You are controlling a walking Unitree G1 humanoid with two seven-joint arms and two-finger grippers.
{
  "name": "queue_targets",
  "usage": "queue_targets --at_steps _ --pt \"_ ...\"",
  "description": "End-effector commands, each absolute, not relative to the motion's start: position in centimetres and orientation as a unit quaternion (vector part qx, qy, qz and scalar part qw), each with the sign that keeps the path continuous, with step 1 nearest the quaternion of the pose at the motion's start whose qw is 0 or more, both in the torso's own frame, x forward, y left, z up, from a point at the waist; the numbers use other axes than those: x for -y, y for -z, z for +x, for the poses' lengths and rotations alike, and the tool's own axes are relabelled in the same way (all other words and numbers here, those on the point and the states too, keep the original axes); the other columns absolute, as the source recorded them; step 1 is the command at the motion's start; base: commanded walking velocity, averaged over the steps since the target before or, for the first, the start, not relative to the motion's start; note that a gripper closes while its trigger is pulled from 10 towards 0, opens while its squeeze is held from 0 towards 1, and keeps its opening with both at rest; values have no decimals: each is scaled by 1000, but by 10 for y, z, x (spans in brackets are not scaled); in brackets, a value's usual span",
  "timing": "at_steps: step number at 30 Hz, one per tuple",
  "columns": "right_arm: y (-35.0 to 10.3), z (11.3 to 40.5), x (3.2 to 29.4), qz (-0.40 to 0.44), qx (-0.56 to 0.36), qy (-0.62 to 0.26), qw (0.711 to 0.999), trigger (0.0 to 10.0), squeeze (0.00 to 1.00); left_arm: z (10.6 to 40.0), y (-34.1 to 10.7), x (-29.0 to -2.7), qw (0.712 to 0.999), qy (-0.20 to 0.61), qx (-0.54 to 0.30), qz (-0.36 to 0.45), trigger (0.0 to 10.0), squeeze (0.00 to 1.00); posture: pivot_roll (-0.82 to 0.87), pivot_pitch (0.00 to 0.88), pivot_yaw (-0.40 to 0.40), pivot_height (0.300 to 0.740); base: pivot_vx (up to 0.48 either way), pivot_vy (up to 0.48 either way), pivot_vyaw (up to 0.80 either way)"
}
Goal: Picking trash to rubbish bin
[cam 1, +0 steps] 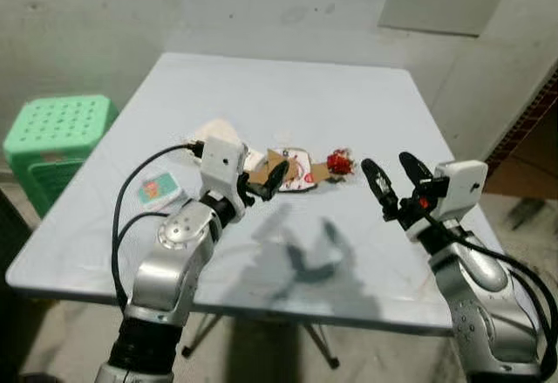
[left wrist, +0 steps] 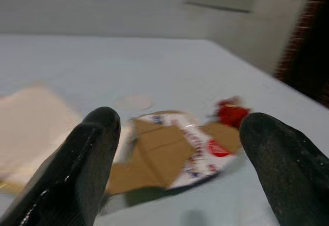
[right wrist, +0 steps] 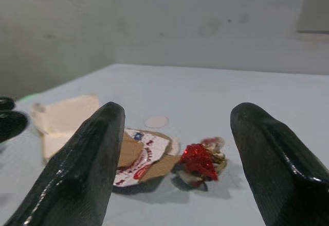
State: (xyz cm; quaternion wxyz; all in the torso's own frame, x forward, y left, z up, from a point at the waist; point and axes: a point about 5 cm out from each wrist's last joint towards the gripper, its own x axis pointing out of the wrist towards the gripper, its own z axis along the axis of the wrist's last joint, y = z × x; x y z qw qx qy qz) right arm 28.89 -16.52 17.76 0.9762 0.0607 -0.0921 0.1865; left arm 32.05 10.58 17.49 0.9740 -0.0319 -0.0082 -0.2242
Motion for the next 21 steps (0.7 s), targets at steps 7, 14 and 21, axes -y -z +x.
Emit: queue_targets --at_steps 7,14,21 --pt "-180 287 174 49 86 -174 980 10000 0 322 -176 -99 974 224 6 -18 10000 0 -47 70 -62 740 0 0 0" --pt "-180 288 177 42 75 -181 980 10000 0 317 -163 -95 967 254 -33 4 10000 0 -48 81 -64 740 0 0 0" --pt "-186 295 184 21 69 -198 978 10000 0 307 -149 -91 952 298 -50 49 10000 0 -45 97 -69 740 0 0 0"
